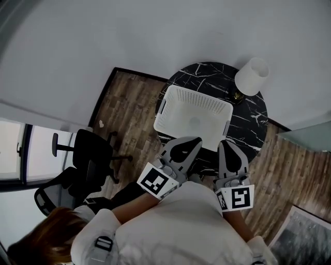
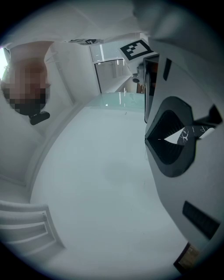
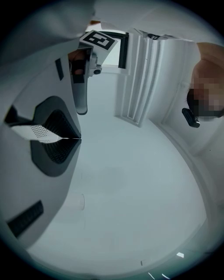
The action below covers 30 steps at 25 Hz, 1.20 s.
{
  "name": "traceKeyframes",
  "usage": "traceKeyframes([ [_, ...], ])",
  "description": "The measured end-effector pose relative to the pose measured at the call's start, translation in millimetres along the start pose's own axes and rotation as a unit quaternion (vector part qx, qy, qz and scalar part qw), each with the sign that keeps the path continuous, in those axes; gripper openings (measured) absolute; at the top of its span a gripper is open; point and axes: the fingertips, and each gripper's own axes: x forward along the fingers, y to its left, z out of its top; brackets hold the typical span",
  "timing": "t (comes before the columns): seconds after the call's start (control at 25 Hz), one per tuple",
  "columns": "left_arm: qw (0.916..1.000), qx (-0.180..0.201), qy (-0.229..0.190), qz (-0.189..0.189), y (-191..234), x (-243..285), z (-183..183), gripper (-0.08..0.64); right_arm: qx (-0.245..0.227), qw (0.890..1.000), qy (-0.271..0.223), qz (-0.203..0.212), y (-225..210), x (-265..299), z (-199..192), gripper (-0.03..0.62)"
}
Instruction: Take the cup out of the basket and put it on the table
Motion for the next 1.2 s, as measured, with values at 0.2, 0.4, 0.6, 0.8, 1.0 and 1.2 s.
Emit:
traceKeyframes([
  [0.2,0.9998,-0.007,0.016,0.014,8,-8,-11,0.005,0.001,1.0,0.01,0.011,10,6,-6,0.008],
  [0.4,0.9994,-0.014,0.026,0.019,13,-14,-21,0.005,0.008,0.999,0.026,0.017,17,9,-20,0.008],
  [0.6,0.999,-0.018,0.036,0.02,16,-20,-30,0.005,0.011,0.999,0.037,0.018,22,9,-30,0.009],
  [0.8,0.9986,-0.018,0.044,0.023,25,-22,-34,0.005,0.007,0.999,0.047,0.022,25,15,-35,0.009],
  [1.0,0.9983,-0.016,0.052,0.02,37,-21,-36,0.005,-0.001,0.997,0.065,0.036,28,25,-41,0.009],
  [1.2,0.9971,-0.018,0.072,0.013,51,-20,-52,0.005,-0.005,0.996,0.083,0.044,28,40,-52,0.009],
])
